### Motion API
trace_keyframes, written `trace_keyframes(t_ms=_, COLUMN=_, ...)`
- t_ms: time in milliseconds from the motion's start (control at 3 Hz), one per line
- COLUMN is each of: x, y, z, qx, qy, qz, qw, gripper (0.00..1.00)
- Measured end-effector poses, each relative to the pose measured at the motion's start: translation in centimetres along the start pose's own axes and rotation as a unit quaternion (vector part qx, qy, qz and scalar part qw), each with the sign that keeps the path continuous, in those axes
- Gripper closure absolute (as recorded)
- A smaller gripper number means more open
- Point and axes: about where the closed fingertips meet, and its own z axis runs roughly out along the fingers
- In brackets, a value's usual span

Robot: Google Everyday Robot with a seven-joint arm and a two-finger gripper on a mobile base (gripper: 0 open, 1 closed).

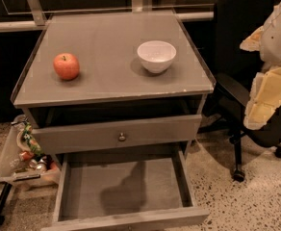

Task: Place apple into middle drawer

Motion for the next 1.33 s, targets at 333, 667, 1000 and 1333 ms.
trace_keyframes(t_ms=333, x=0.0, y=0.0, z=0.0, qx=0.0, qy=0.0, qz=0.0, qw=1.0, gripper=0.0)
trace_keyframes(t_ms=667, x=-1.0, y=-0.7, z=0.8, qx=0.005, qy=-0.021, qz=0.018, qw=0.9996, gripper=0.0)
trace_keyframes(t_ms=1000, x=-4.6, y=-1.9, z=3.5, qx=-0.012, qy=-0.06, qz=0.019, qw=0.9979, gripper=0.0)
trace_keyframes(t_ms=1333, x=-9.9, y=-2.1, z=6.2, qx=-0.052, qy=-0.111, qz=0.001, qw=0.9925, gripper=0.0)
